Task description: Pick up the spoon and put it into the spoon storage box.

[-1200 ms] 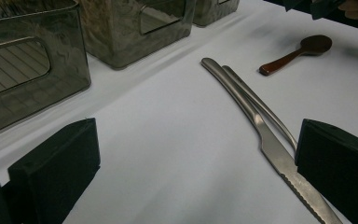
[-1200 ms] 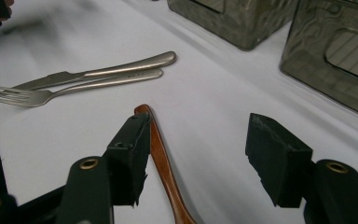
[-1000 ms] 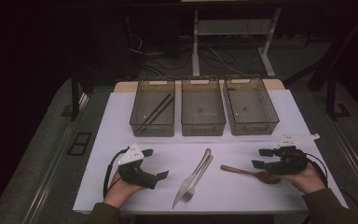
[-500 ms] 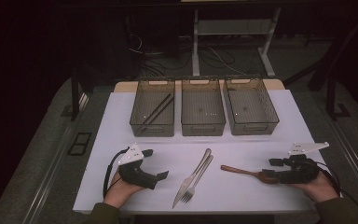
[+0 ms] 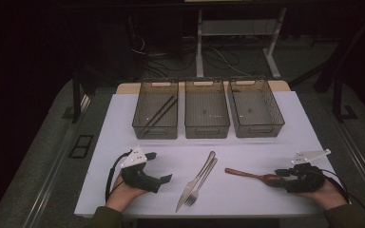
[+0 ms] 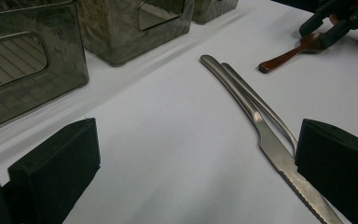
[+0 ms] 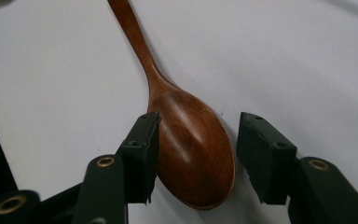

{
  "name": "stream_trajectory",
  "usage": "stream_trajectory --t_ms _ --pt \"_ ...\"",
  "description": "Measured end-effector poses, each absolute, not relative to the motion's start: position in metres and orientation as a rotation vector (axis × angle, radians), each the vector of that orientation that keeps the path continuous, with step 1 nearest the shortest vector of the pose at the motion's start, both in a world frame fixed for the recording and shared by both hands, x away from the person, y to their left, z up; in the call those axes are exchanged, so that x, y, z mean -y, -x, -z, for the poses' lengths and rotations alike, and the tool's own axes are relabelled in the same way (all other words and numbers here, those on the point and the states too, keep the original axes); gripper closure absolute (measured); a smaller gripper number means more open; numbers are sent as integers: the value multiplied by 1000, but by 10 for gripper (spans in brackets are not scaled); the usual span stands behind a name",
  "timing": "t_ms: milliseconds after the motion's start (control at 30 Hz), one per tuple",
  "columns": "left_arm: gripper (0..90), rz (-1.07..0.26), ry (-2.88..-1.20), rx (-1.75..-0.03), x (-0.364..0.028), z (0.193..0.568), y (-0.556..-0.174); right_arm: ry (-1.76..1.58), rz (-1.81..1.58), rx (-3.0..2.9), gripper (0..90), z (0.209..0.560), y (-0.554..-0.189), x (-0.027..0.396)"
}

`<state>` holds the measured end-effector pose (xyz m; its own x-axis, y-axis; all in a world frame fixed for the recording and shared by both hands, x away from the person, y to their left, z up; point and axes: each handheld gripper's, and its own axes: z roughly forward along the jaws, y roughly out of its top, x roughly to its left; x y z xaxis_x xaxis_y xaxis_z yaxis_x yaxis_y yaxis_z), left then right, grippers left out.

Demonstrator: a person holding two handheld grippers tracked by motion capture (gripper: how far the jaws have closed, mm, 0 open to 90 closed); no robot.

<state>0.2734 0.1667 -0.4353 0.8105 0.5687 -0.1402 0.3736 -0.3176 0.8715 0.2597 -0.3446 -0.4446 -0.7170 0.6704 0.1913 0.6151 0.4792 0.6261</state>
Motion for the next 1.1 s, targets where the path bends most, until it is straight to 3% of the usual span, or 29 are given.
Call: stream_trajectory --t_ms 667,1100 --pt "0 -231 -1950 -699 -166 436 -273 -979 -1040 -2737 691 443 -254 338" --pt "0 -230 -1959 -693 -166 436 -274 -949 -1051 -2767 767 442 -254 338"
